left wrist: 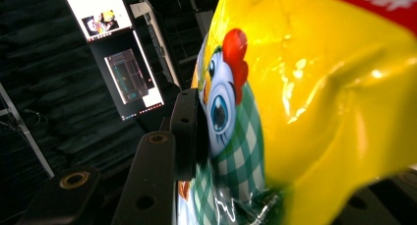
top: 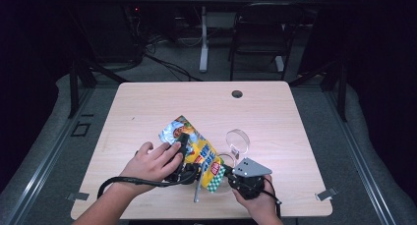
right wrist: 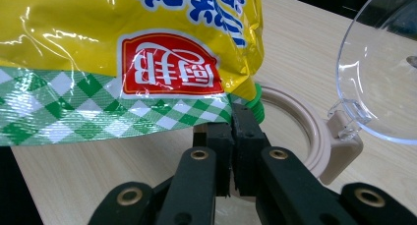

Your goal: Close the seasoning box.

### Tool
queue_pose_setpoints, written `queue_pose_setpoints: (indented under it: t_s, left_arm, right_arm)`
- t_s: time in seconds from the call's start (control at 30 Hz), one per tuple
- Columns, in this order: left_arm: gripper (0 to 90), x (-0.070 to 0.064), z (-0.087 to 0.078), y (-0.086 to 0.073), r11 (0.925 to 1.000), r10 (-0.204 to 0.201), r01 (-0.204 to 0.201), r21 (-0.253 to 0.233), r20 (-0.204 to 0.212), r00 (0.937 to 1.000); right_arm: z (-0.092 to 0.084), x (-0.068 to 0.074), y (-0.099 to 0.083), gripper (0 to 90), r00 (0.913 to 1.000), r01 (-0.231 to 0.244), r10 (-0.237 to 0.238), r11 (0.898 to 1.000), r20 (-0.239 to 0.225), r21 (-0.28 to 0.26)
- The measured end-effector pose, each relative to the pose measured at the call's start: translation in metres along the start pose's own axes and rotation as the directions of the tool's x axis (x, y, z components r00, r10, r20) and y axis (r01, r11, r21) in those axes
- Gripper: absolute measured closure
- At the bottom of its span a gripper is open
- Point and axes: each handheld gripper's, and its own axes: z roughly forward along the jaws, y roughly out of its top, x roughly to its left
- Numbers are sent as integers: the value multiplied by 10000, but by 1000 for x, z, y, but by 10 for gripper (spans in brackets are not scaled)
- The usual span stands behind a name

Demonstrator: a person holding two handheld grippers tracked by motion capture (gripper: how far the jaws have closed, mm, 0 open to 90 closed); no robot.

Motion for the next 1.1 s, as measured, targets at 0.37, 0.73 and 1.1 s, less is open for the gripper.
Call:
queue_pose_setpoints:
  t_s: [0.37, 0.73, 1.1]
  left_arm:
    - [684, 1, -1, 0, 10000, 94, -94, -24, -122, 9999]
    - [688, 3, -3, 0, 9998, 176, -177, -33, -70, 9998]
    - [698, 4, -4, 1, 9998, 160, -161, -81, -40, 9999]
  right_arm:
    - [0, 0, 0, 880, 10000, -40, 40, 10000, -56, -55]
    - [0, 1, 0, 880, 10000, -57, 56, 9999, -70, -105]
    - [-1, 0, 0, 880, 10000, -27, 27, 10000, -36, -87]
